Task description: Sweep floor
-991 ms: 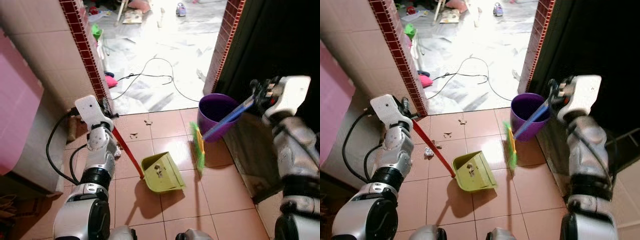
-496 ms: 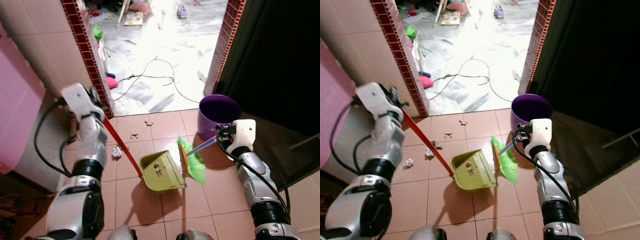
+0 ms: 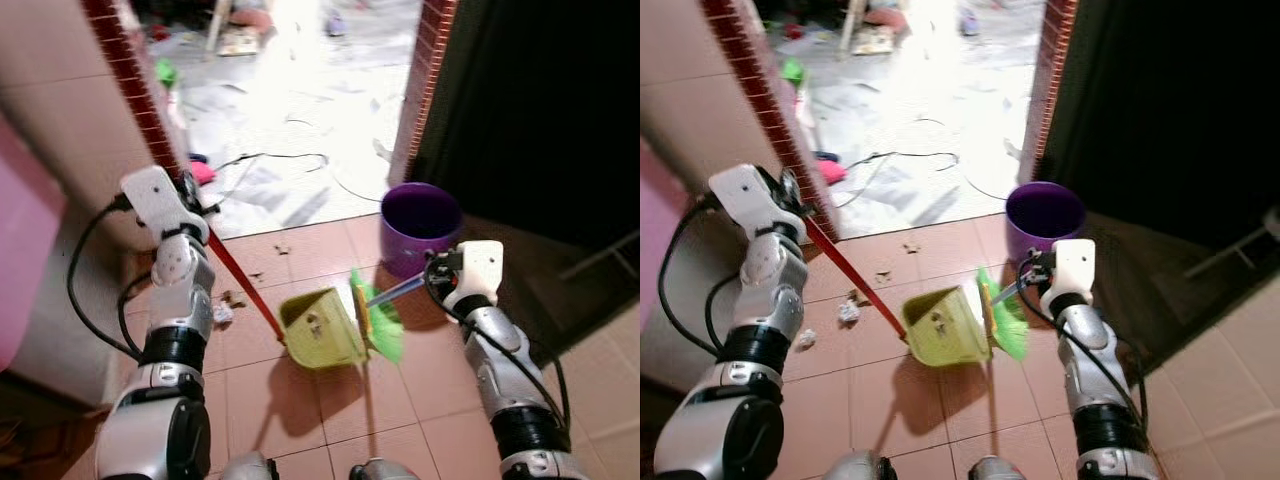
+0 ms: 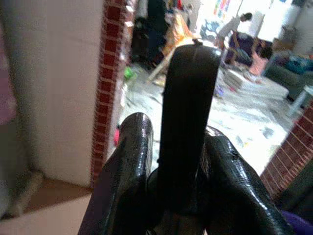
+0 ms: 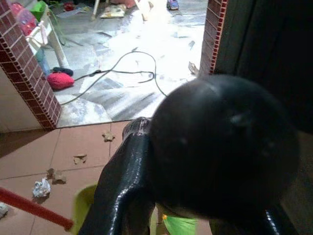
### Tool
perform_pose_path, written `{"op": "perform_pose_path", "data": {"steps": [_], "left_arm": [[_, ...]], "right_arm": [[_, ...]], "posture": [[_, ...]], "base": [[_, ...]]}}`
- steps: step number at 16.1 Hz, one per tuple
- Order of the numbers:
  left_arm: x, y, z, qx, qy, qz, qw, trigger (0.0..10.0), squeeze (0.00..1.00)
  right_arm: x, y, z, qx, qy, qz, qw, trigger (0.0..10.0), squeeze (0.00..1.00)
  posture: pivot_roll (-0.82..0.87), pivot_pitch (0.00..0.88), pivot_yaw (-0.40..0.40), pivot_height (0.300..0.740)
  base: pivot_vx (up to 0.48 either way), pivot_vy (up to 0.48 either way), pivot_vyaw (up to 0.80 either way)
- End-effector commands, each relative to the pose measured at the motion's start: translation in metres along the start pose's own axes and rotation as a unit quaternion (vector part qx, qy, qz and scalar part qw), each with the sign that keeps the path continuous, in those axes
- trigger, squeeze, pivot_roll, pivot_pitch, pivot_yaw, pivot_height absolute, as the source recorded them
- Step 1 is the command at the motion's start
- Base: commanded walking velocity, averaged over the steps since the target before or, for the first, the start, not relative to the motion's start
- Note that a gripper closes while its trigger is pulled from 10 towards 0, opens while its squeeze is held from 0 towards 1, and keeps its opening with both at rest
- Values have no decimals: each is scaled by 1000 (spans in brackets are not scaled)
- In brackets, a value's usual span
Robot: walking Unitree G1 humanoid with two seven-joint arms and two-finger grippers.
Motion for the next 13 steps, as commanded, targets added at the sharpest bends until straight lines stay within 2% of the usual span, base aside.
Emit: {"op": "perform_pose_path", "data": {"steps": [1,6,10,13], "left_arm": [[-2,-3,18,-26,10,-2,1000,10000,0],[-5,3,14,-18,12,-6,1000,10000,0],[-4,1,22,-23,15,-3,1000,10000,0],[-7,2,23,-24,11,-8,1000,10000,0]], "right_arm": [[-7,4,-12,26,7,-18,999,10000,0],[-11,16,-29,49,26,-30,998,10000,0],[-33,32,-43,79,61,-66,993,10000,0],[-39,35,-48,89,67,-77,991,10000,0]], "posture": [[-105,0,56,740],[-100,0,46,740],[-106,0,44,740],[-107,0,44,740]], "base": [[0,307,-800],[0,458,-800],[0,480,-800],[0,466,-800]]}}
Point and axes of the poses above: a point about 5 cm out from each wrist's last joint towards the gripper, its own y axis pointing back from the gripper into the wrist, its own z axis along the axis of the wrist's last joint, x = y × z, the point moved 6 cm from there along -y, pointing out of the wrist towards the gripper, and after that the axes turned 3 degrees about -y, right-handed, at the moved point
